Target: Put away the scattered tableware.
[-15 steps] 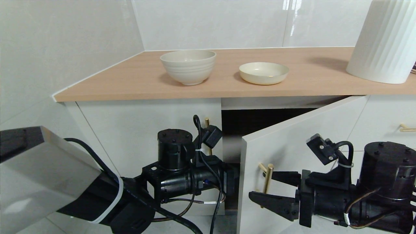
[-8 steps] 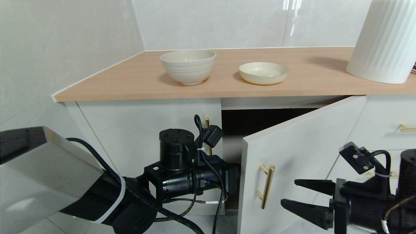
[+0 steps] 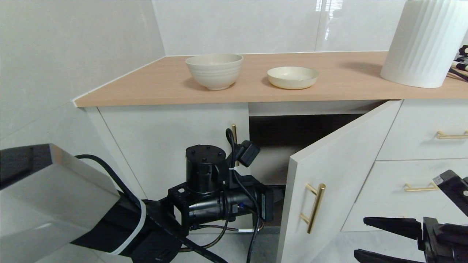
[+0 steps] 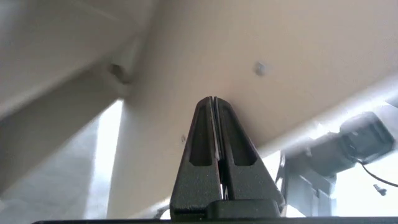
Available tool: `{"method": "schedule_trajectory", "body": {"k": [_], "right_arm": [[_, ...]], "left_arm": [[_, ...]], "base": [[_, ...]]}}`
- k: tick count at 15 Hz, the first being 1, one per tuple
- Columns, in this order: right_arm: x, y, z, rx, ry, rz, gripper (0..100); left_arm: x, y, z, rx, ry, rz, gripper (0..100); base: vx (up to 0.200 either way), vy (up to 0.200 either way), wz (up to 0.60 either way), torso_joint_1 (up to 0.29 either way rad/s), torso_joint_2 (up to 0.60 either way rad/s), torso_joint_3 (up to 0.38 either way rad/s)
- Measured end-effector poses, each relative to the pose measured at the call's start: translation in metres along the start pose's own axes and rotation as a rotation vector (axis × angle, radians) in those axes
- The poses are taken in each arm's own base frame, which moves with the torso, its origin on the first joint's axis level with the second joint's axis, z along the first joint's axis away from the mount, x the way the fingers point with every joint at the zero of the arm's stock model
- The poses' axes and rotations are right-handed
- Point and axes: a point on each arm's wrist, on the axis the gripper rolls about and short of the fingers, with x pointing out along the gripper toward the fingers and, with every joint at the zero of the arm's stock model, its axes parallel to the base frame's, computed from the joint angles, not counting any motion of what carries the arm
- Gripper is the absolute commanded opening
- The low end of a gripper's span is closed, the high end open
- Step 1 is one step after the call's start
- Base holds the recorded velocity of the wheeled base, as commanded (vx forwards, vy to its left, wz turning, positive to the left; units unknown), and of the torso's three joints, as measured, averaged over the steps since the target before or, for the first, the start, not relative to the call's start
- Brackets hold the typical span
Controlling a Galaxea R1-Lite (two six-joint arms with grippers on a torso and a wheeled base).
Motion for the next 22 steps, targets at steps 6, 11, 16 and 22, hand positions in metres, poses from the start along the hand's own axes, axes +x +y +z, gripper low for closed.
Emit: {"method": "schedule_trajectory", "body": {"k": [6, 11, 16, 22], "right_arm": [[-0.016, 0.007, -0.001, -0.007, -0.012, 0.002, 100], [-0.028, 0.011, -0.003, -0.014, -0.029, 0.007, 100], [-0.045, 0.015, -0.016, 0.0, -0.004, 0.0, 100], [-0.055, 0.019, -0.018, -0.015, -0.04, 0.009, 100]], "left_arm": [[0.023, -0.003, 0.006, 0.002, 0.014, -0.003, 0], [0.024, -0.007, 0.004, 0.006, 0.003, 0.025, 0], [0.022, -0.011, 0.003, 0.007, 0.006, 0.02, 0], [0.036, -0.008, 0.008, 0.014, -0.004, 0.008, 0]], "base": [[0.0, 0.0, 0.0, 0.0, 0.0, 0.0], [0.0, 0.0, 0.0, 0.0, 0.0, 0.0], [-0.12, 0.0, 0.0, 0.005, 0.0, 0.0], [0.0, 0.0, 0.0, 0.0, 0.0, 0.0]]}}
